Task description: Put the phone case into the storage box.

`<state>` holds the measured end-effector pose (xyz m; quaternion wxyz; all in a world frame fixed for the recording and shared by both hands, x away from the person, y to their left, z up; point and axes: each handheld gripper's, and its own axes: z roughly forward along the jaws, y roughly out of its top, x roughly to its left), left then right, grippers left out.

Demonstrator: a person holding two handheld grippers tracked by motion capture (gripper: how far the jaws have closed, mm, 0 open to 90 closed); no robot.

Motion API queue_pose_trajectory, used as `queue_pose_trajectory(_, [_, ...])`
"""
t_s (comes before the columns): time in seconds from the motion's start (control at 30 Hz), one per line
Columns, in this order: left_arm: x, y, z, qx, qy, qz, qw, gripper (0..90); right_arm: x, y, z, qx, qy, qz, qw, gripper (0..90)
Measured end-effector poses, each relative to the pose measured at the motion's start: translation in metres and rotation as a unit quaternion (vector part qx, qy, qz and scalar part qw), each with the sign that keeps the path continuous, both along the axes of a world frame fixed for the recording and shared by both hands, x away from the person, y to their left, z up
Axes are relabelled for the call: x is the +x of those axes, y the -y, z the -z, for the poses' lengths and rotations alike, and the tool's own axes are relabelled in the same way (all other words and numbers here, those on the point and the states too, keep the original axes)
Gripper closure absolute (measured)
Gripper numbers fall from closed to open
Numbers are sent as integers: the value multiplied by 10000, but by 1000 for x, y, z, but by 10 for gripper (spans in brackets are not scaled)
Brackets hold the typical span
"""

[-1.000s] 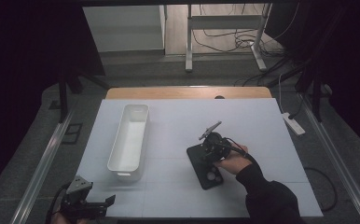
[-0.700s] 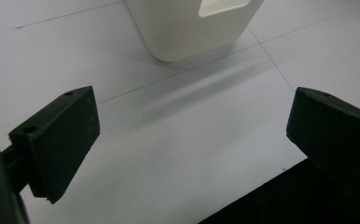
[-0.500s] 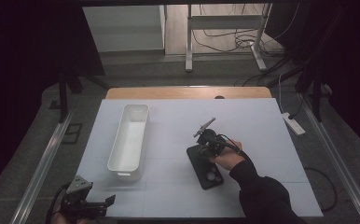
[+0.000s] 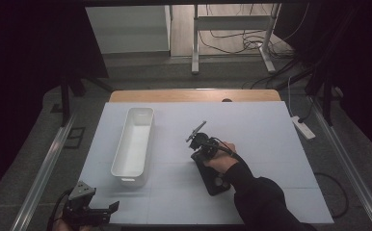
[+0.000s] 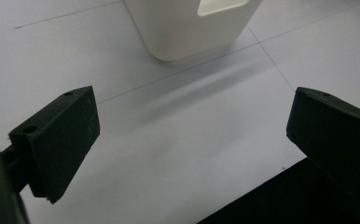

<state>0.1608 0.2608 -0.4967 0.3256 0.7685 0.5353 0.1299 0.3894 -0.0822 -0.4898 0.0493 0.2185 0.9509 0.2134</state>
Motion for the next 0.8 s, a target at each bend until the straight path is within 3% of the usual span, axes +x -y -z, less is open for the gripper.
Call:
queue_pose_trajectory(0.27, [0, 0, 0, 8, -20, 14, 10000, 33, 5, -13, 9, -240, -34, -63, 9997, 900])
queue_pose_trajectory(0.43, [0, 0, 0, 19, -26, 13, 10000, 33, 7, -12, 12, -187, -47, 4, 9998, 900])
queue_pose_trajectory(0.6, [0, 0, 0, 25, -34, 14, 10000, 33, 12, -6, 11, -219, -12, 45, 9998, 900])
queue_pose_trajectory(0.8, [0, 1, 0, 36, -44, 10, 10000, 34, 19, 10, 10, -288, 18, 288, 9992, 900])
